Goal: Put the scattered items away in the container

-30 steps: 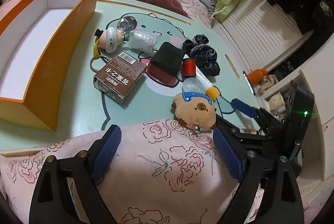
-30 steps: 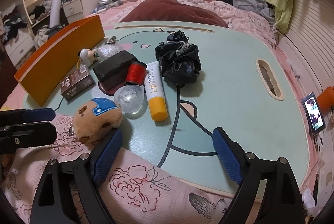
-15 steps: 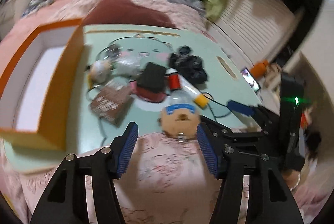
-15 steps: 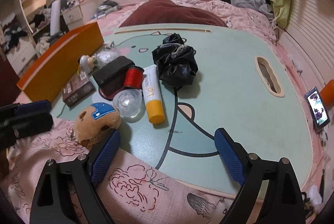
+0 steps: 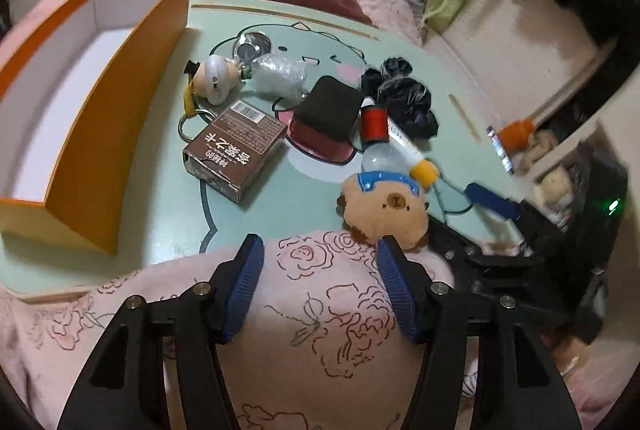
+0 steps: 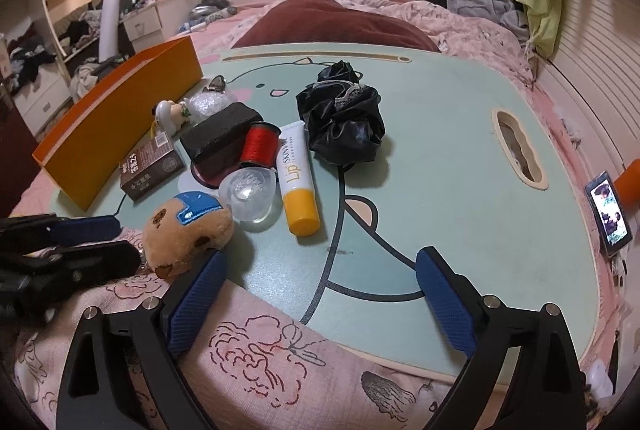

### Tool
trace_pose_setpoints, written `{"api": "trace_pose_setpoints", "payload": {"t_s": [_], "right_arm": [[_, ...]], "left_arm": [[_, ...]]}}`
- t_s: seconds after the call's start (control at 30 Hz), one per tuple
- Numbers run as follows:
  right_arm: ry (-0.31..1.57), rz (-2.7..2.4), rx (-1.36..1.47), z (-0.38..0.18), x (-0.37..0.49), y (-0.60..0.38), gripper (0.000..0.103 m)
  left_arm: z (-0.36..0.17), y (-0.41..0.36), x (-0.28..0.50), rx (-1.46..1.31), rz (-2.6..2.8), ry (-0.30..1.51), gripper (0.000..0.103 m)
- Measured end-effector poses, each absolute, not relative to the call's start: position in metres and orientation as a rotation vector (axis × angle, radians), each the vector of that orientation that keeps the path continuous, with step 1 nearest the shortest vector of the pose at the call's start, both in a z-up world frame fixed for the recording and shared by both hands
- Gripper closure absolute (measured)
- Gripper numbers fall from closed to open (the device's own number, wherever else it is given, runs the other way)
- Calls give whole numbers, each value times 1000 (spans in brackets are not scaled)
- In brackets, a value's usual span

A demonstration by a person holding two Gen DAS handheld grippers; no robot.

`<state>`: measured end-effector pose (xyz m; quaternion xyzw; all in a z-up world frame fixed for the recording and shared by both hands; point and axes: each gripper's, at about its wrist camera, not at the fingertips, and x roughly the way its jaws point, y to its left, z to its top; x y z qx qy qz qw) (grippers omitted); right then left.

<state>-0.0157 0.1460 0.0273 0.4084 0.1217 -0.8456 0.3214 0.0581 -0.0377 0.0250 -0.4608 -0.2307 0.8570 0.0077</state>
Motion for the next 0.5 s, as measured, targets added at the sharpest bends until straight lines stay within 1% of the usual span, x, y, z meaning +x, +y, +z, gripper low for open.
{"api": "trace_pose_setpoints", "payload": {"t_s": [0.03, 0.07, 0.13, 0.2, 0.5], "right_arm": [[322, -2221, 1073, 27, -16, 146, 6], [323, -2220, 1073, 27, -16, 146, 6], [326, -2221, 1076, 27, -16, 147, 4], [329, -2227, 1085, 26, -19, 147, 1], [329, -2228, 1087, 27, -20, 148, 1]], "left_arm": [[25, -38, 58, -1436, 2673, -724, 38], [25, -37, 57, -1429, 2661, -717, 30], [25, -33, 55, -1417, 2638, -697, 24], [25, -32, 55, -1412, 2629, -698, 23], [24, -35, 54, -1389, 2609, -732, 20]]}}
